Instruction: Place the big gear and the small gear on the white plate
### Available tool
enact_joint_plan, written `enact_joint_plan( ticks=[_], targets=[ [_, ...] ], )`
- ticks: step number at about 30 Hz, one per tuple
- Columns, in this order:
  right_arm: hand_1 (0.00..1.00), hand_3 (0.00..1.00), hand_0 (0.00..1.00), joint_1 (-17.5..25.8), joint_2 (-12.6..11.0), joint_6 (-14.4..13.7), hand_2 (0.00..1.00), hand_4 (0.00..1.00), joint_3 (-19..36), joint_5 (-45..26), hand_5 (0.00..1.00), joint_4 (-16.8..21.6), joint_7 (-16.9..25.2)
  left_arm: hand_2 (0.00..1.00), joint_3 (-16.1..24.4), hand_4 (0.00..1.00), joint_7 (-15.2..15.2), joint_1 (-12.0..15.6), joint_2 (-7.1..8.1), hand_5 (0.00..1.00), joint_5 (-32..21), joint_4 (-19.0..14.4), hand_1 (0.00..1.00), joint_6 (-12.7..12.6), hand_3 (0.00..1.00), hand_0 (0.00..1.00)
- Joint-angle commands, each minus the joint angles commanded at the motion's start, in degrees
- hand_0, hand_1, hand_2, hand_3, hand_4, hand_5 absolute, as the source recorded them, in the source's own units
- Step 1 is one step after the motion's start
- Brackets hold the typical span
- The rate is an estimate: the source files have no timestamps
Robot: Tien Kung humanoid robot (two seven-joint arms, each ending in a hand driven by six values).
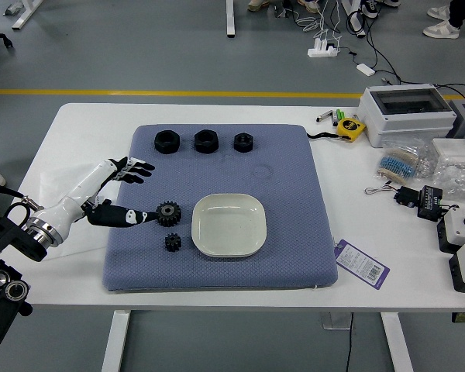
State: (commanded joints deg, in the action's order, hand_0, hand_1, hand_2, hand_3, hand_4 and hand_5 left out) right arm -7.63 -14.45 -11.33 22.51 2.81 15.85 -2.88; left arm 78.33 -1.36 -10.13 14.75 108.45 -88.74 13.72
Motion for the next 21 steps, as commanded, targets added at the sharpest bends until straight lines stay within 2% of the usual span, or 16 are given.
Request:
enact_joint_plan(
  ticks=[4,6,12,16,17,21],
  targets=[
    [0.651,0.61,0.652,-0.06,-0.03,0.0,0.743,0.858,0.01,0.01,0.7,0.0,0.0,0.685,-1.81,0.998,0.15,-0.86,0.97,0.009,2.22,-0.39,0.589,0.68,0.685,0.547],
    [0.651,0.61,0.652,-0.11,-0.06,-0.01,0.743,0.859,0.01,-0.01,0.702,0.01,0.01,0.655,-3.69,0.998,0.38,-1.73,1.81,0.002,3.76,-0.53,0.57,1.09,0.672,0.515],
    [0.651,0.609,0.652,-0.16,-0.08,-0.07,0.742,0.858,0.0,-0.11,0.702,0.01,0.01,0.634,-7.57,0.992,1.49,-2.9,3.25,0.002,5.1,-1.15,0.559,2.1,0.657,0.504],
    [0.651,0.609,0.652,-0.18,-0.08,-0.07,0.742,0.858,-0.03,-0.16,0.702,0.0,0.0,0.634,-9.62,0.992,1.69,-3.25,3.48,0.002,4.83,-0.98,0.559,1.52,0.657,0.504],
    [0.651,0.609,0.652,-0.2,-0.08,-0.07,0.743,0.859,-0.02,-0.15,0.703,0.01,-0.01,0.602,-10.55,0.986,1.77,-3.4,3.38,0.002,4.91,-0.64,0.548,1.03,0.643,0.5],
    [0.651,0.609,0.652,-0.23,-0.08,-0.08,0.743,0.859,-0.05,-0.18,0.703,0.0,0.0,0.602,-12.92,0.986,2.07,-3.64,2.74,0.002,5.6,0.51,0.548,-0.34,0.643,0.5]
  ],
)
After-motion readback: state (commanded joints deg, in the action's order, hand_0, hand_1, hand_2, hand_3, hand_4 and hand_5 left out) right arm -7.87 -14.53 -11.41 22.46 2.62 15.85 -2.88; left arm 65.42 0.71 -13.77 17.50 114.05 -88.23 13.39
